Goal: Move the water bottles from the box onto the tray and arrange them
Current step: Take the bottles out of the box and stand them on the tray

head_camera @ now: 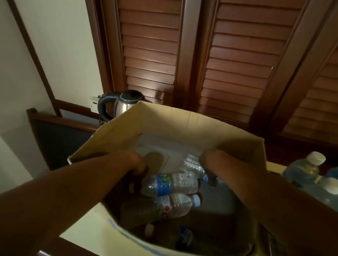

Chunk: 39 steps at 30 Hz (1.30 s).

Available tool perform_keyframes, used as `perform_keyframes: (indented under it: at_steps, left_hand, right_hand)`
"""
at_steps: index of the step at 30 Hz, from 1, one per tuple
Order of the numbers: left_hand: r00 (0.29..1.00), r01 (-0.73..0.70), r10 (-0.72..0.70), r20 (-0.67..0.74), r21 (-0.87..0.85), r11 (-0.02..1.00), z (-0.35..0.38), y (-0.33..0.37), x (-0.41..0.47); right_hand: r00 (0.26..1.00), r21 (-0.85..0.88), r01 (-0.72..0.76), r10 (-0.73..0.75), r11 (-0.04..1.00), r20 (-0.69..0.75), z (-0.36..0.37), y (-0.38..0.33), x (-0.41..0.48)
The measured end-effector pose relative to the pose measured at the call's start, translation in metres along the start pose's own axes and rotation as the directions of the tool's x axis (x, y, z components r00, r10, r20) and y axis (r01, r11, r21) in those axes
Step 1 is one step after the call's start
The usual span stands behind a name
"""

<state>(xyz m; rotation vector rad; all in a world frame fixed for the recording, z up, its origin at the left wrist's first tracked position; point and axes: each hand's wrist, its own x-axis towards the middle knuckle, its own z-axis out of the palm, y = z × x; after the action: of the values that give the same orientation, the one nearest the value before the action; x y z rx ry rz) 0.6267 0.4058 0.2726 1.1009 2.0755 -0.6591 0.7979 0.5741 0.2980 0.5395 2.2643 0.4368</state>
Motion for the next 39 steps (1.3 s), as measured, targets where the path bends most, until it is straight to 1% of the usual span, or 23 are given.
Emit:
perform_keyframes:
  at_steps: [1, 3, 5, 6, 8, 10, 11, 13, 14, 15, 17, 19, 21, 22, 24, 25, 27, 29, 30, 31, 34, 36, 39]
  left_hand:
    - [0.999, -0.035, 0.035, 0.011, 0.01, 0.999, 0.001, 0.007, -0.008]
    - [0.997, -0.081, 0.081, 0.013, 0.036, 0.996, 0.002, 0.01, -0.01]
    - [0.996, -0.07, 0.074, -0.049, 0.066, 0.995, -0.005, 0.006, -0.012]
    - [0.992, -0.089, 0.094, -0.081, 0.056, 0.994, -0.012, 0.003, -0.019]
    - [0.97, -0.177, 0.171, -0.175, -0.019, 0.984, -0.025, -0.002, -0.043]
    - [0.917, -0.256, 0.204, -0.342, -0.116, 0.96, -0.036, -0.005, -0.066]
    - [0.882, -0.294, 0.196, -0.429, -0.176, 0.94, -0.039, -0.006, -0.075]
    - [0.786, -0.373, 0.171, -0.595, -0.235, 0.897, -0.045, -0.003, -0.094]
    - [0.714, -0.403, 0.155, -0.683, -0.22, 0.888, -0.047, 0.001, -0.103]
    - [0.628, -0.437, 0.166, -0.761, -0.168, 0.883, -0.051, 0.004, -0.106]
    - [0.517, -0.486, 0.208, -0.83, -0.085, 0.87, -0.056, 0.013, -0.108]
    - [0.461, -0.469, 0.188, -0.867, -0.059, 0.881, -0.061, 0.025, -0.117]
    - [0.398, -0.445, 0.14, -0.907, -0.057, 0.894, -0.07, 0.038, -0.134]
    - [0.339, -0.437, 0.132, -0.931, -0.032, 0.899, -0.077, 0.046, -0.146]
    - [0.163, -0.482, 0.118, -0.98, 0.025, 0.876, -0.091, 0.069, -0.179]
    - [0.073, -0.522, 0.094, -0.993, 0.042, 0.852, -0.097, 0.085, -0.199]
    - [-0.029, -0.592, 0.004, -1.0, 0.02, 0.805, -0.11, 0.121, -0.236]
    - [-0.118, -0.679, -0.058, -0.991, 0.037, 0.733, -0.119, 0.16, -0.265]
    - [-0.134, -0.714, -0.063, -0.989, 0.052, 0.698, -0.122, 0.181, -0.276]
    - [-0.13, -0.746, -0.04, -0.991, 0.071, 0.662, -0.121, 0.203, -0.287]
    - [-0.071, -0.815, 0.062, -0.996, 0.094, 0.571, -0.118, 0.283, -0.299]
    - [-0.011, -0.836, 0.163, -0.986, 0.099, 0.54, -0.11, 0.346, -0.296]
    - [0.118, -0.82, 0.289, -0.95, 0.071, 0.568, -0.096, 0.44, -0.266]
  right_hand:
    - [1.0, 0.053, 0.006, -0.005, 0.999, -0.023, 0.0, 0.002, -0.002]
    - [0.999, 0.193, -0.042, 0.039, 0.98, 0.015, 0.001, 0.004, -0.013]
    - [0.992, 0.417, -0.12, 0.095, 0.901, 0.08, 0.004, 0.011, -0.02]
    - [0.992, 0.488, -0.126, 0.112, 0.864, 0.057, 0.004, 0.014, -0.03]
    - [0.977, 0.534, -0.085, 0.175, 0.841, -0.121, 0.006, 0.02, -0.047]
    - [0.916, 0.422, -0.032, 0.195, 0.906, -0.349, -0.002, 0.026, -0.073]
    - [0.885, 0.387, -0.019, 0.196, 0.922, -0.422, -0.009, 0.031, -0.086]
    - [0.844, 0.434, 0.025, 0.214, 0.901, -0.492, -0.023, 0.045, -0.115]
    - [0.838, 0.515, 0.059, 0.238, 0.855, -0.491, -0.026, 0.055, -0.131]
    - [0.83, 0.609, 0.114, 0.261, 0.785, -0.493, -0.024, 0.067, -0.146]
    - [0.81, 0.768, 0.239, 0.314, 0.594, -0.495, -0.017, 0.09, -0.185]
    - [0.754, 0.839, 0.356, 0.405, 0.411, -0.518, -0.006, 0.109, -0.229]
    - [0.66, 0.848, 0.421, 0.532, 0.322, -0.53, 0.009, 0.125, -0.273]
    - [0.599, 0.84, 0.454, 0.595, 0.299, -0.536, 0.019, 0.132, -0.294]
    - [0.478, 0.808, 0.531, 0.698, 0.255, -0.534, 0.04, 0.149, -0.334]
    - [0.437, 0.796, 0.558, 0.733, 0.234, -0.522, 0.052, 0.157, -0.351]
    - [0.378, 0.802, 0.543, 0.78, 0.248, -0.498, 0.076, 0.172, -0.378]
    - [0.363, 0.831, 0.481, 0.8, 0.279, -0.478, 0.103, 0.185, -0.397]
    - [0.382, 0.851, 0.44, 0.798, 0.288, -0.467, 0.118, 0.191, -0.403]
    - [0.411, 0.87, 0.396, 0.791, 0.294, -0.454, 0.134, 0.198, -0.408]
    - [0.512, 0.914, 0.297, 0.763, 0.275, -0.395, 0.184, 0.216, -0.412]
    - [0.542, 0.933, 0.228, 0.759, 0.28, -0.36, 0.22, 0.23, -0.399]
    - [0.576, 0.929, 0.105, 0.74, 0.354, -0.347, 0.274, 0.248, -0.367]
